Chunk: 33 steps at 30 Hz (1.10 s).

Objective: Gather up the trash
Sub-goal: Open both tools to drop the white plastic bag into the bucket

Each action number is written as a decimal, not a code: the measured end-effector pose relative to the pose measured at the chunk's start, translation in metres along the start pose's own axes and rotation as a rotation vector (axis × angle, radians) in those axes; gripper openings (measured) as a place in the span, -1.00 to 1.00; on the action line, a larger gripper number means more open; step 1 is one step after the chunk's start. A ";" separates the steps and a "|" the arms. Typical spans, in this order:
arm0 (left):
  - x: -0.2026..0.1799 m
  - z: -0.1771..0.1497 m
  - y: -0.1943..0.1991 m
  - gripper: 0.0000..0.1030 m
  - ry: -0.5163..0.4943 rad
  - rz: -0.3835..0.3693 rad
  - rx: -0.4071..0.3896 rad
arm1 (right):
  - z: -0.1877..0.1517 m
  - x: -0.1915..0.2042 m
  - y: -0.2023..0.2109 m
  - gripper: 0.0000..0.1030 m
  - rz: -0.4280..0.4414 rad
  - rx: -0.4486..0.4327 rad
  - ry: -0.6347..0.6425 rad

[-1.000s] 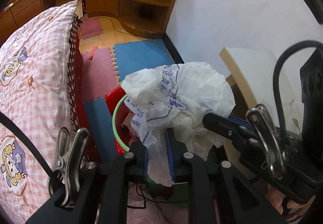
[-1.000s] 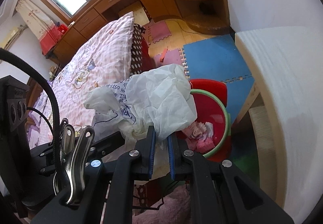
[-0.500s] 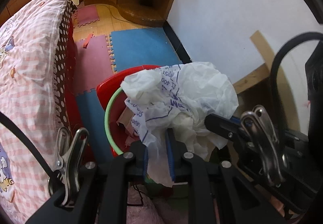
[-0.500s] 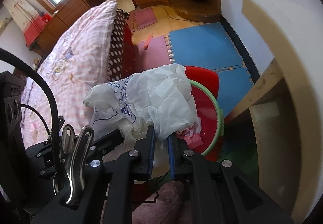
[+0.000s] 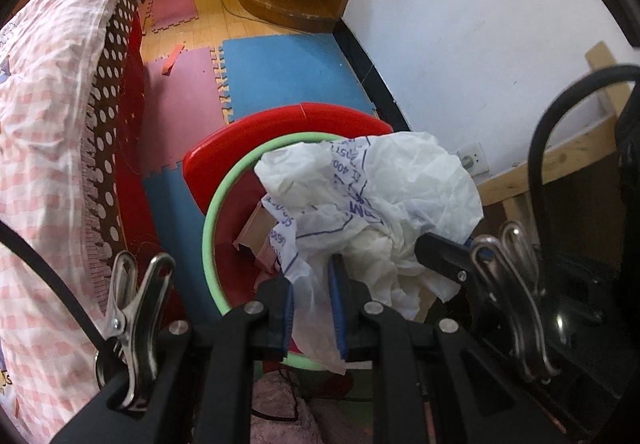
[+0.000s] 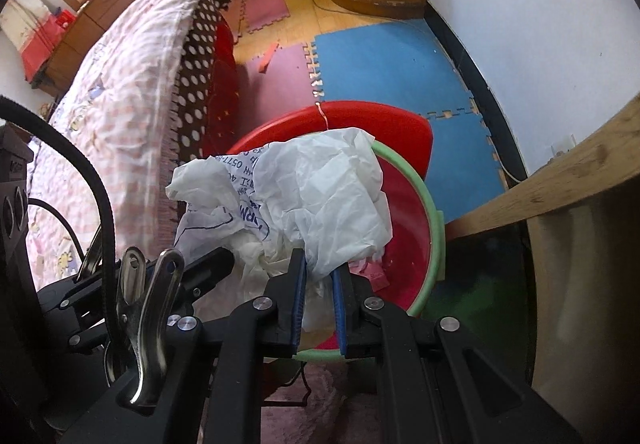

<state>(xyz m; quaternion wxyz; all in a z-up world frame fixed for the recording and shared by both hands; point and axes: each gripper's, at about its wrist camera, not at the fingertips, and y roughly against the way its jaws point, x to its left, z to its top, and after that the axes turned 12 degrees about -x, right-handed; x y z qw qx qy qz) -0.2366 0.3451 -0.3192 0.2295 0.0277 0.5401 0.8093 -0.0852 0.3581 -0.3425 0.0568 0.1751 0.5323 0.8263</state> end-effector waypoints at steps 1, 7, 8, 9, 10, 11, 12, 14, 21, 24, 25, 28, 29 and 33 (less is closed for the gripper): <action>0.001 0.000 -0.003 -0.69 0.001 -0.001 0.005 | -0.001 0.000 -0.001 -0.72 -0.004 0.003 0.000; 0.001 -0.001 -0.017 -0.69 -0.013 -0.001 0.021 | 0.000 -0.003 -0.011 -0.65 -0.024 0.014 -0.007; 0.001 -0.001 -0.018 -0.69 -0.015 -0.002 0.021 | 0.000 -0.002 -0.011 -0.64 -0.027 0.014 -0.010; 0.001 0.000 -0.018 -0.69 -0.016 -0.001 0.019 | 0.001 -0.002 -0.011 -0.63 -0.031 0.013 -0.011; 0.000 0.000 -0.019 -0.69 -0.017 0.001 0.019 | 0.001 -0.003 -0.012 -0.61 -0.035 0.014 -0.013; 0.000 0.001 -0.020 -0.69 -0.016 0.002 0.018 | 0.002 -0.004 -0.013 -0.59 -0.037 0.015 -0.013; -0.001 0.001 -0.020 -0.69 -0.014 0.001 0.020 | 0.002 -0.005 -0.014 -0.58 -0.040 0.016 -0.016; -0.001 0.002 -0.022 -0.65 -0.012 0.003 0.028 | 0.001 -0.008 -0.014 -0.51 -0.043 0.018 -0.021; 0.002 0.004 -0.025 -0.20 -0.006 0.032 0.038 | 0.003 -0.013 -0.010 -0.37 -0.067 0.012 -0.029; 0.004 0.006 -0.024 -0.19 -0.005 0.037 0.038 | 0.004 -0.011 -0.007 -0.35 -0.062 0.005 -0.025; 0.004 0.006 -0.023 -0.19 -0.006 0.039 0.037 | 0.005 -0.010 -0.006 -0.35 -0.061 0.004 -0.024; 0.005 0.008 -0.021 -0.19 -0.005 0.042 0.035 | 0.006 -0.007 -0.004 -0.35 -0.058 -0.001 -0.022; 0.006 0.008 -0.020 -0.19 -0.005 0.042 0.035 | 0.006 -0.006 -0.002 -0.35 -0.056 -0.001 -0.021; 0.008 0.009 -0.016 -0.19 -0.002 0.042 0.038 | 0.004 -0.003 0.003 -0.35 -0.053 -0.006 -0.016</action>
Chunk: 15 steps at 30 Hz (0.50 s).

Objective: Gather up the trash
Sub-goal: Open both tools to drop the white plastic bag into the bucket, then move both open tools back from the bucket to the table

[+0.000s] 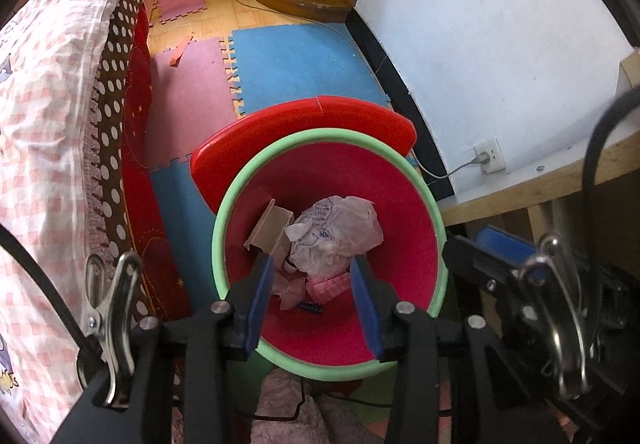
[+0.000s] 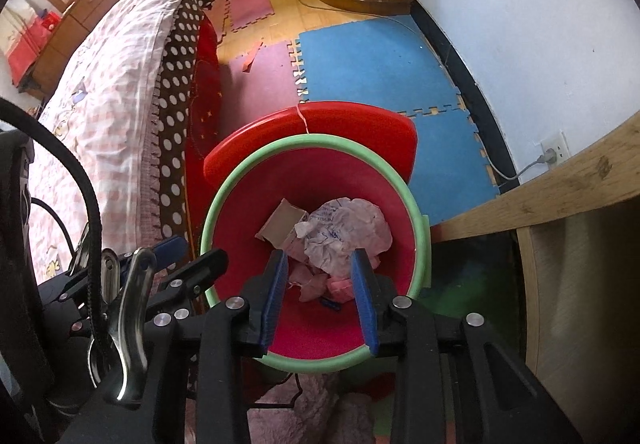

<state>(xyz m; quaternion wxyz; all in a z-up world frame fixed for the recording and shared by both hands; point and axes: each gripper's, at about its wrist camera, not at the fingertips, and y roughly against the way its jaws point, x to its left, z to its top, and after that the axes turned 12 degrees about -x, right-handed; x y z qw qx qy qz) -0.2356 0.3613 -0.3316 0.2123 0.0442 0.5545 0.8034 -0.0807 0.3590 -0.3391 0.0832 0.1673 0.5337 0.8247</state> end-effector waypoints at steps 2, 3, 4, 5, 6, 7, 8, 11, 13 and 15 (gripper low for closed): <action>0.000 0.001 0.004 -0.19 0.002 -0.002 0.000 | -0.001 0.002 0.003 -0.35 0.001 -0.003 0.004; 0.000 0.001 0.006 -0.19 0.003 -0.003 0.000 | -0.001 0.003 0.005 -0.35 0.002 -0.006 0.005; 0.000 0.001 0.008 -0.19 0.004 -0.004 0.000 | -0.001 0.004 0.007 -0.35 0.002 -0.009 0.005; 0.000 0.002 0.011 -0.19 0.003 -0.006 -0.001 | -0.001 0.004 0.010 -0.35 0.004 -0.013 0.007; 0.000 0.002 0.013 -0.19 0.002 -0.008 -0.003 | -0.002 0.005 0.013 -0.35 0.004 -0.016 0.006; 0.000 0.002 0.016 -0.19 0.000 -0.009 -0.003 | -0.002 0.006 0.015 -0.35 0.005 -0.020 0.006; 0.000 0.002 0.018 -0.19 -0.001 -0.011 -0.004 | -0.003 0.006 0.018 -0.35 0.004 -0.025 0.005; -0.001 0.003 0.027 -0.19 -0.005 -0.016 -0.005 | -0.003 0.008 0.028 -0.35 0.007 -0.038 0.004; -0.002 0.004 0.032 -0.19 -0.008 -0.021 -0.005 | -0.004 0.009 0.036 -0.35 0.010 -0.049 0.001; -0.002 0.005 0.038 -0.19 -0.012 -0.026 -0.008 | -0.005 0.010 0.043 -0.35 0.008 -0.059 -0.003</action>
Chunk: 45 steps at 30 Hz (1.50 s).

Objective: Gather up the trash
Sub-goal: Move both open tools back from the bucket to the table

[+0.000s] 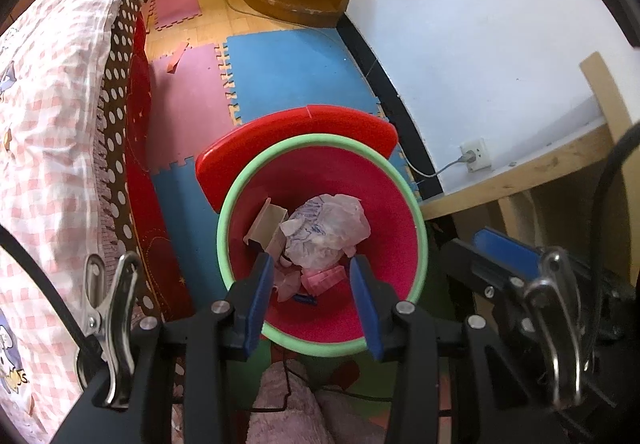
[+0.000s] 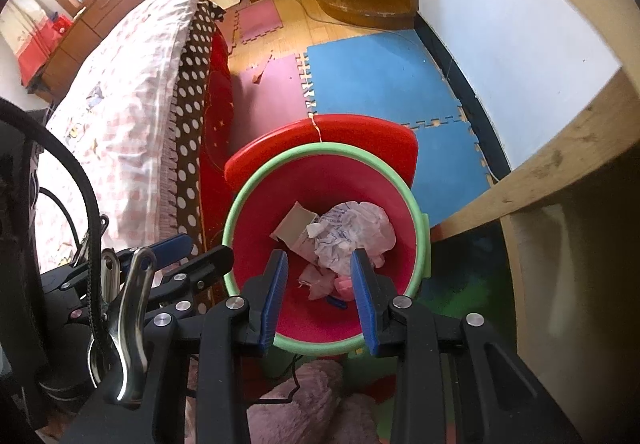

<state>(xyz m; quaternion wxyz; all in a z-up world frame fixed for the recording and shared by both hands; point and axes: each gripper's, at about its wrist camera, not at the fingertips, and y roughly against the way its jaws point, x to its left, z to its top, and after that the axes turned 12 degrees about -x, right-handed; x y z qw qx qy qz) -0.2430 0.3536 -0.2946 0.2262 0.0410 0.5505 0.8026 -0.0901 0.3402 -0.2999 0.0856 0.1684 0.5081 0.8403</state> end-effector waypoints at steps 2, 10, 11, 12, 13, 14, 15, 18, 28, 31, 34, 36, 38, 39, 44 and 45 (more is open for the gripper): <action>-0.001 0.001 0.006 -0.19 -0.005 -0.001 -0.003 | 0.000 0.000 0.006 -0.35 0.001 -0.007 -0.002; -0.008 0.002 0.036 -0.19 -0.031 -0.006 -0.016 | -0.003 0.007 0.039 -0.35 0.006 -0.049 -0.005; -0.010 0.002 0.041 -0.19 -0.039 -0.009 -0.018 | -0.004 0.007 0.043 -0.35 0.007 -0.054 -0.006; -0.011 0.003 0.045 -0.19 -0.044 -0.013 -0.019 | -0.005 0.007 0.048 -0.35 0.008 -0.061 -0.008; -0.013 0.004 0.048 -0.19 -0.049 -0.018 -0.021 | -0.006 0.008 0.054 -0.35 0.009 -0.069 -0.012; -0.015 0.005 0.053 -0.19 -0.055 -0.023 -0.025 | -0.007 0.008 0.060 -0.35 0.012 -0.078 -0.015; -0.016 0.006 0.058 -0.19 -0.061 -0.026 -0.028 | -0.007 0.008 0.065 -0.35 0.013 -0.087 -0.017; -0.022 0.009 0.071 -0.19 -0.083 -0.031 -0.043 | -0.009 0.009 0.078 -0.35 0.017 -0.108 -0.026; -0.038 0.017 0.116 -0.19 -0.141 -0.059 -0.082 | -0.006 0.012 0.131 -0.35 0.043 -0.201 -0.048; -0.044 0.021 0.130 -0.19 -0.161 -0.069 -0.098 | -0.008 0.013 0.144 -0.35 0.038 -0.226 -0.064; -0.050 0.023 0.141 -0.19 -0.182 -0.080 -0.107 | -0.009 0.013 0.158 -0.35 0.038 -0.248 -0.082; -0.054 0.024 0.148 -0.19 -0.190 -0.088 -0.113 | -0.009 0.012 0.166 -0.35 0.029 -0.263 -0.086; -0.058 0.026 0.154 -0.19 -0.208 -0.101 -0.122 | -0.011 0.012 0.175 -0.35 0.015 -0.279 -0.091; -0.060 0.026 0.156 -0.19 -0.217 -0.105 -0.126 | -0.012 0.011 0.179 -0.35 0.011 -0.287 -0.096; -0.075 0.033 0.171 -0.19 -0.278 -0.142 -0.150 | -0.018 0.005 0.201 -0.35 -0.014 -0.330 -0.145; -0.080 0.034 0.174 -0.19 -0.294 -0.153 -0.157 | -0.018 0.004 0.205 -0.35 -0.020 -0.338 -0.158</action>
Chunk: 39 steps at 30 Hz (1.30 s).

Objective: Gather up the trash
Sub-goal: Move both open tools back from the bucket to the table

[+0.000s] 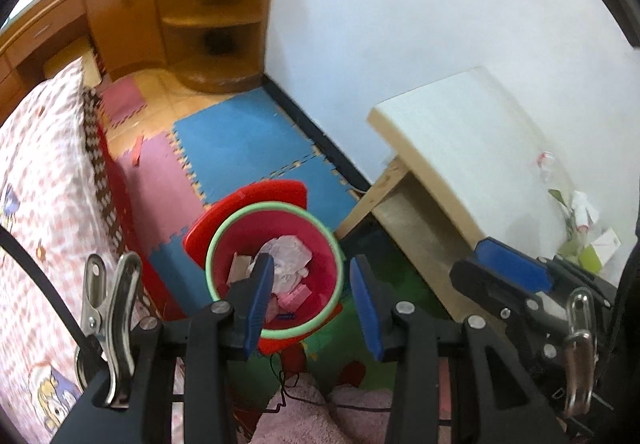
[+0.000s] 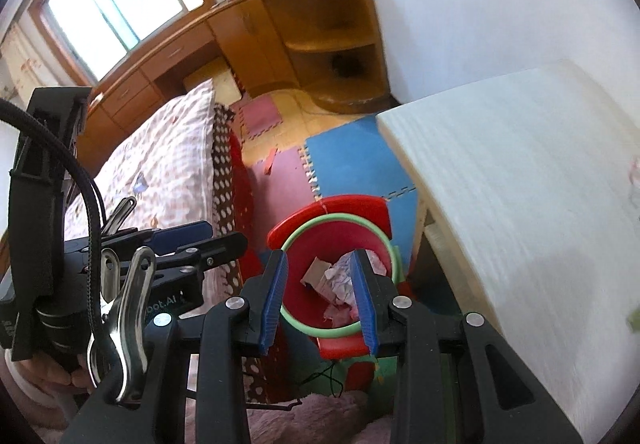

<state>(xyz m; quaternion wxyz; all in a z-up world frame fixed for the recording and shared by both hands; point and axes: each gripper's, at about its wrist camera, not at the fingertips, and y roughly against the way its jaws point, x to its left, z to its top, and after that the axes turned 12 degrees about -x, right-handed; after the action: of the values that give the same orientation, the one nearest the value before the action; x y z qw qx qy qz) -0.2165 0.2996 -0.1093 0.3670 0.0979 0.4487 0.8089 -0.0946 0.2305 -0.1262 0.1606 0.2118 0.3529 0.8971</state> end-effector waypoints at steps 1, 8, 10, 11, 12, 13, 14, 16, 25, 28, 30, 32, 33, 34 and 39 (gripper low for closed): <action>-0.005 0.003 0.002 -0.19 -0.013 -0.008 -0.006 | 0.001 -0.003 0.005 -0.35 -0.009 -0.012 -0.012; -0.040 0.021 0.015 -0.19 -0.125 -0.092 -0.027 | 0.006 -0.022 0.042 -0.35 -0.091 -0.085 -0.082; -0.051 0.025 0.015 -0.19 -0.151 -0.116 -0.024 | 0.007 -0.026 0.051 -0.35 -0.121 -0.093 -0.090; -0.057 0.027 0.016 -0.19 -0.171 -0.126 -0.022 | 0.008 -0.029 0.057 -0.35 -0.138 -0.098 -0.092; -0.065 0.029 0.016 -0.19 -0.193 -0.137 -0.022 | 0.009 -0.030 0.062 -0.35 -0.151 -0.102 -0.094; -0.070 0.031 0.017 -0.19 -0.209 -0.147 -0.024 | 0.010 -0.034 0.069 -0.35 -0.172 -0.108 -0.099; -0.077 0.033 0.018 -0.19 -0.226 -0.159 -0.027 | 0.011 -0.036 0.074 -0.35 -0.184 -0.110 -0.104; -0.087 0.037 0.020 -0.19 -0.256 -0.182 -0.031 | 0.012 -0.045 0.085 -0.35 -0.208 -0.111 -0.127; -0.133 0.050 0.028 -0.19 -0.325 -0.265 -0.046 | 0.015 -0.082 0.124 -0.35 -0.289 -0.144 -0.204; -0.151 0.050 0.027 -0.19 -0.343 -0.279 -0.042 | 0.009 -0.098 0.139 -0.35 -0.308 -0.171 -0.248; -0.167 0.051 0.024 -0.19 -0.352 -0.290 -0.040 | 0.004 -0.111 0.151 -0.35 -0.317 -0.182 -0.281; -0.184 0.049 0.025 -0.19 -0.364 -0.298 -0.040 | -0.004 -0.122 0.164 -0.35 -0.336 -0.188 -0.290; -0.191 0.048 0.025 -0.19 -0.366 -0.302 -0.039 | -0.006 -0.127 0.169 -0.35 -0.342 -0.190 -0.295; -0.199 0.048 0.026 -0.19 -0.369 -0.307 -0.038 | -0.008 -0.133 0.175 -0.35 -0.348 -0.193 -0.303; -0.243 0.042 0.030 -0.19 -0.409 -0.349 -0.035 | -0.020 -0.161 0.203 -0.35 -0.398 -0.209 -0.342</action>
<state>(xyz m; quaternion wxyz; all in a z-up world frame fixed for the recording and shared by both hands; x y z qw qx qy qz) -0.0378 0.1518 -0.0196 0.5855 0.1743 0.3610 0.7046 0.0056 0.0065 -0.0400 0.4117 0.2688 0.2611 0.8307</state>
